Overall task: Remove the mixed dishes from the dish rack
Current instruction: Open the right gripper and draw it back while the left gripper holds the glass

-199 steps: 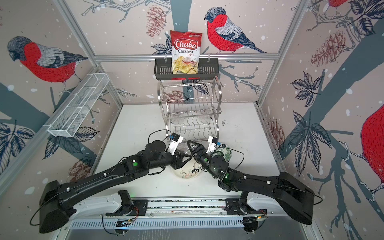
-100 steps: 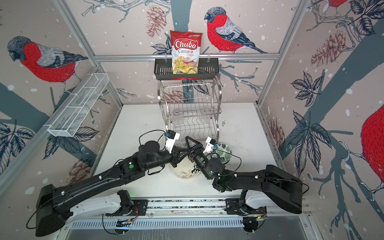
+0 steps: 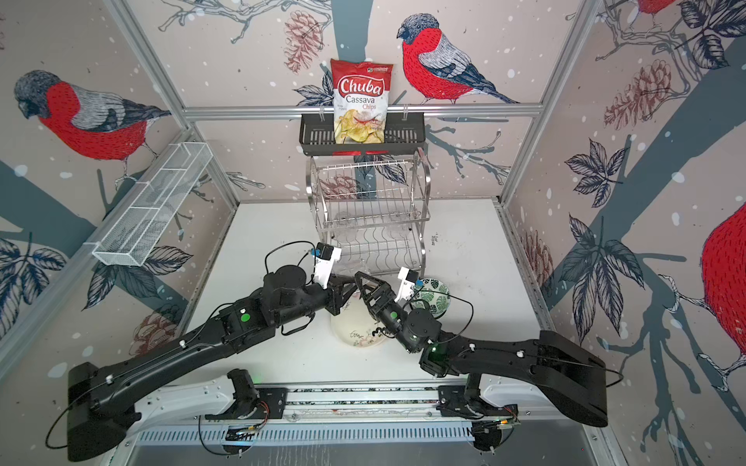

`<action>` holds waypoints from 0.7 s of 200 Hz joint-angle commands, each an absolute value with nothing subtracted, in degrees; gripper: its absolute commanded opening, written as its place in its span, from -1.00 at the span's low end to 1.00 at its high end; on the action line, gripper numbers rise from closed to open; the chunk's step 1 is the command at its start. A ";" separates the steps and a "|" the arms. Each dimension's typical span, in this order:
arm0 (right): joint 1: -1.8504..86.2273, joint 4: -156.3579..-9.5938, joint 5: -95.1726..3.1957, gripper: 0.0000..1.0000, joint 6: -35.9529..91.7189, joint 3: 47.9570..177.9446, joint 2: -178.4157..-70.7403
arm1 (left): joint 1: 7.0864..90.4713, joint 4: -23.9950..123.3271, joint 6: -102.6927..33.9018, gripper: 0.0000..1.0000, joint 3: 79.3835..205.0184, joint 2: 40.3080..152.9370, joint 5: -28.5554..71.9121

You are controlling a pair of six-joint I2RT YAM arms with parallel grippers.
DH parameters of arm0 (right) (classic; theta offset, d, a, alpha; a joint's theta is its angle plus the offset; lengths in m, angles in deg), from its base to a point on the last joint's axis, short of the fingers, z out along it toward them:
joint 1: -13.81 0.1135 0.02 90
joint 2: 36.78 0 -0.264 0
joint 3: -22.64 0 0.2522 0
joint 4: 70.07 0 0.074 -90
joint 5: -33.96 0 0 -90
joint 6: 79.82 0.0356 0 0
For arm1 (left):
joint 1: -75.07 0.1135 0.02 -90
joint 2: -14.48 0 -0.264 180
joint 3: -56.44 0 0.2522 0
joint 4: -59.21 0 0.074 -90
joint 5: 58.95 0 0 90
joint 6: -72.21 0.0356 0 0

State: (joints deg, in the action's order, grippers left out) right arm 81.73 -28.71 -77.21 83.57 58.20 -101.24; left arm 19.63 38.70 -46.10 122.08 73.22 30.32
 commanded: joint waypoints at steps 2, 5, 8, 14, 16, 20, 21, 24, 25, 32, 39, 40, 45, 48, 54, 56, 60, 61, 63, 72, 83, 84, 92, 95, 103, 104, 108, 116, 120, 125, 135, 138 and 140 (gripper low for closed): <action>81.83 -40.59 -80.38 0.99 79.40 57.95 -96.44 | 19.61 37.08 -43.35 -1.00 124.66 73.92 31.02; 81.83 -41.76 -80.90 0.98 79.10 58.00 -95.52 | 19.62 36.61 -43.18 -1.00 125.14 74.07 30.88; 81.82 -43.21 -81.51 0.99 78.83 57.94 -94.60 | 19.61 36.06 -42.94 -1.00 125.62 74.38 30.76; 81.75 -45.91 -82.61 0.98 78.38 57.93 -92.80 | 19.61 34.97 -42.61 -1.00 126.54 74.89 30.25; 81.77 -46.95 -82.92 0.99 78.28 57.93 -92.31 | 19.61 34.59 -42.47 -1.00 126.85 75.11 30.02; 81.75 -48.90 -83.79 0.99 78.10 57.93 -90.90 | 19.61 33.76 -42.13 -1.00 127.05 75.62 29.72; 81.75 -49.40 -84.02 0.99 78.07 57.93 -90.60 | 19.61 33.54 -42.09 -1.00 127.06 75.77 29.55; 81.74 -50.84 -84.58 0.98 77.97 57.89 -89.59 | 19.61 32.93 -41.85 -1.00 127.90 76.15 29.25; 81.74 -51.29 -84.77 0.99 77.96 57.87 -89.29 | 19.61 32.68 -41.77 -1.00 128.41 76.30 29.14; 81.74 -54.61 -86.02 0.99 77.87 57.77 -87.03 | 19.61 31.03 -41.12 -1.00 129.88 77.38 28.33; 81.66 -57.56 -87.43 0.98 77.85 57.48 -84.72 | 19.61 29.13 -40.36 -1.00 131.42 78.48 27.59; 81.66 -57.95 -87.60 0.98 77.85 57.44 -84.39 | 19.61 28.90 -40.24 -1.00 131.62 78.65 27.43; 81.66 -59.74 -88.41 0.99 77.90 57.13 -82.79 | 19.61 27.60 -39.76 -1.00 132.54 79.45 26.61; 81.66 -60.64 -88.95 0.98 77.99 56.88 -81.69 | 19.61 26.81 -39.50 -1.00 133.17 79.88 26.19; 81.58 -62.46 -89.88 0.99 78.27 56.35 -79.58 | 19.61 25.05 -38.98 -1.00 134.27 81.05 25.60; 81.57 -62.93 -90.19 0.98 78.33 56.11 -78.90 | 19.61 24.55 -38.75 -1.00 134.69 81.42 25.42; 81.53 -63.83 -90.69 0.99 78.53 55.64 -77.54 | 19.61 23.46 -38.44 -1.00 135.41 82.11 25.14; 81.50 -64.07 -90.86 0.99 78.59 55.51 -77.20 | 19.61 23.07 -38.31 -1.00 135.63 82.27 25.02; 81.49 -64.47 -91.16 0.99 78.63 55.26 -76.50 | 19.61 22.58 -38.21 -1.00 136.06 82.62 24.82; 81.40 -66.29 -92.27 0.98 79.03 54.16 -73.35 | 19.52 20.39 -37.53 -1.00 137.54 84.07 24.21; 81.31 -68.67 -93.72 0.98 79.39 53.02 -69.63 | 19.31 18.35 -37.06 -1.00 139.16 85.58 23.38; 81.31 -68.87 -93.82 0.98 79.39 52.93 -68.96 | 19.28 18.10 -37.05 -1.00 139.27 85.62 23.30; 81.31 -70.45 -94.78 0.98 79.53 52.27 -66.46 | 18.97 16.79 -36.72 -1.00 140.29 86.76 22.98; 81.26 -70.97 -95.25 0.99 79.61 52.04 -65.58 | 18.79 16.31 -36.70 -1.00 140.66 87.11 22.92; 81.22 -72.24 -96.06 0.99 79.66 51.53 -63.34 | 18.33 15.03 -36.46 -1.00 141.74 88.18 22.62; 81.22 -72.41 -96.14 0.99 79.68 51.48 -63.11 | 18.31 14.86 -36.44 -1.00 141.92 88.33 22.66; 81.17 -72.98 -96.45 0.98 79.62 51.24 -62.14 | 18.02 14.24 -36.29 -1.00 142.42 88.94 22.48; 81.13 -74.16 -97.21 0.99 79.68 51.00 -60.56 | 17.64 12.96 -36.01 -1.00 143.60 90.14 21.93; 81.13 -74.78 -97.54 0.99 79.70 50.91 -59.82 | 17.43 12.23 -35.86 -1.00 144.22 90.79 21.79; 81.14 -75.65 -97.96 0.98 79.83 50.90 -59.05 | 17.18 11.43 -35.77 -1.00 144.91 91.61 21.38; 81.06 -77.35 -98.66 0.99 80.18 50.86 -57.64 | 16.65 9.83 -35.34 -1.00 146.28 93.10 20.82; 81.05 -77.69 -98.81 0.99 80.23 50.89 -57.35 | 16.50 9.18 -35.30 -1.00 146.70 93.54 20.71; 81.04 -77.85 -98.81 0.98 80.23 50.85 -57.12 | 16.39 8.85 -35.24 -1.00 146.92 93.81 20.69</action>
State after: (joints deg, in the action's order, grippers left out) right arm 81.16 -72.45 -95.07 79.59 51.01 -59.56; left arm 17.33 14.03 -37.23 144.26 91.38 23.04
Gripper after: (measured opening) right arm 0.992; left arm 0.141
